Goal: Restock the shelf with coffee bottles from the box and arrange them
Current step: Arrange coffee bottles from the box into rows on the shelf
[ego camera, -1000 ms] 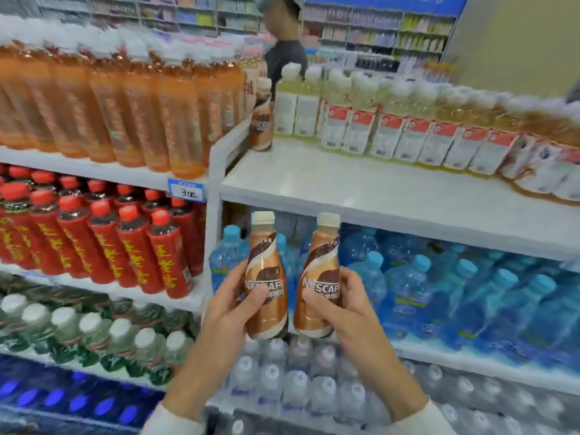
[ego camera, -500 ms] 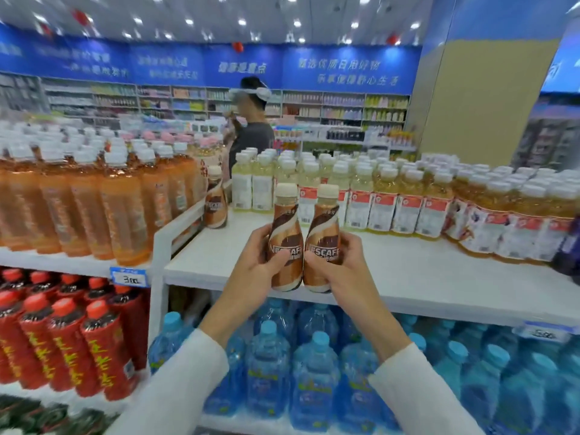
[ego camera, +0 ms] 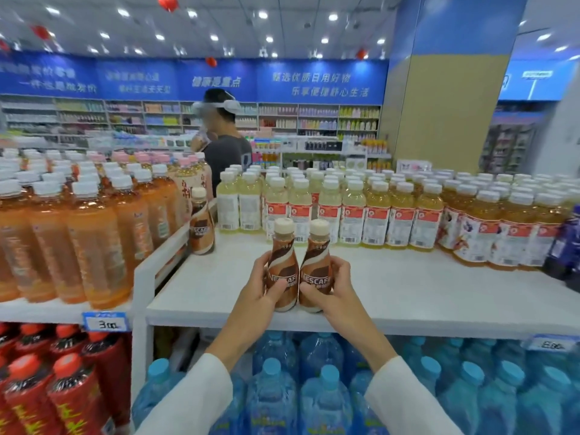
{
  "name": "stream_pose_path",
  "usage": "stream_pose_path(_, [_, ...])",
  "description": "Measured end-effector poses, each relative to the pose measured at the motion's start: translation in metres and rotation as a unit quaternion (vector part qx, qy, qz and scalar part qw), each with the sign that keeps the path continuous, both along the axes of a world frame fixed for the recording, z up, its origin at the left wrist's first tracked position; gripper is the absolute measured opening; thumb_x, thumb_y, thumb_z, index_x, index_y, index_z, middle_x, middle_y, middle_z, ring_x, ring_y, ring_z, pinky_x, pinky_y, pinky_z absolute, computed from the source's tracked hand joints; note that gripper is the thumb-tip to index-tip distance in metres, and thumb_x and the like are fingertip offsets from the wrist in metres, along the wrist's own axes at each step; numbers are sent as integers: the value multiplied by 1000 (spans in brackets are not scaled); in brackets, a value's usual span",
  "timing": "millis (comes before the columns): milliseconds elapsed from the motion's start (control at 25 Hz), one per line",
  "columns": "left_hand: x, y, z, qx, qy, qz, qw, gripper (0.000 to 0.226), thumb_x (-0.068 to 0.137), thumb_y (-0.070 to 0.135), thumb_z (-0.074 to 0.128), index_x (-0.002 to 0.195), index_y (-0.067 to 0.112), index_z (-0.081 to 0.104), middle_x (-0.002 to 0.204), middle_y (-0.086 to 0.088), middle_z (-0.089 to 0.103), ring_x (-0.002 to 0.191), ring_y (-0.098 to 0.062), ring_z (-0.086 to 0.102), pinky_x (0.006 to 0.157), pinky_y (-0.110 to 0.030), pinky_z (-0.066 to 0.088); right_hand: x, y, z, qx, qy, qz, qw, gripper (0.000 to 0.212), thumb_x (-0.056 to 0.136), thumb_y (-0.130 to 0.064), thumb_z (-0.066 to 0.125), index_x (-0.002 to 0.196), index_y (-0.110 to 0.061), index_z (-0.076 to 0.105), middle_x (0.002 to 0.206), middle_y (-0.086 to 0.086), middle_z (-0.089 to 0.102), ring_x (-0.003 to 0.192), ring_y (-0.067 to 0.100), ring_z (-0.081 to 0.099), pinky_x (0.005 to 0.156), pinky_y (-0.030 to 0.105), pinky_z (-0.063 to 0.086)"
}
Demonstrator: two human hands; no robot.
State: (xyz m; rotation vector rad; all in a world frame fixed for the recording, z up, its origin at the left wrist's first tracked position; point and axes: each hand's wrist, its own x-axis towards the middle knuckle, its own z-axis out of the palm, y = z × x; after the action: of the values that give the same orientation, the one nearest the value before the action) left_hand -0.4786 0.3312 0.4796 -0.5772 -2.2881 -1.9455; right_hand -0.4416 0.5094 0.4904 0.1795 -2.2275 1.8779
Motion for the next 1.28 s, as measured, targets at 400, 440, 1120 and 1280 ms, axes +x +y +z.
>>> stream_pose_path(400, [15,6,-8,-35,20,171,985,68,64,38,93,117,32,51,110,16,64,100,-2,64,83,-20,52,8,0,-5,103,13,-143,984,58,77,-33,85,122,-32,48,116,-16,62,100,-4,59,82,14,48])
stream_pose_path(440, [15,6,-7,-32,20,165,986,62,66,34,92,114,33,53,108,18,65,97,0,65,80,-16,51,9,-1,-5,108,12,-138,985,52,80,-30,83,120,-34,49,115,-17,62,99,-7,59,80,12,48])
stream_pose_path(1120, [9,10,-15,-53,55,224,972,57,72,39,87,120,27,58,110,11,58,101,-8,63,90,-33,56,6,-24,-16,67,47,-216,973,52,77,-33,85,121,-31,59,111,-15,68,101,3,65,90,26,55])
stream_pose_path(1280, [-9,-4,-6,-81,42,251,964,52,75,36,86,119,27,60,109,11,61,99,-10,62,89,-28,52,-19,-43,-13,89,38,-208,973,49,80,-32,83,121,-30,56,112,-13,65,103,9,64,94,30,54])
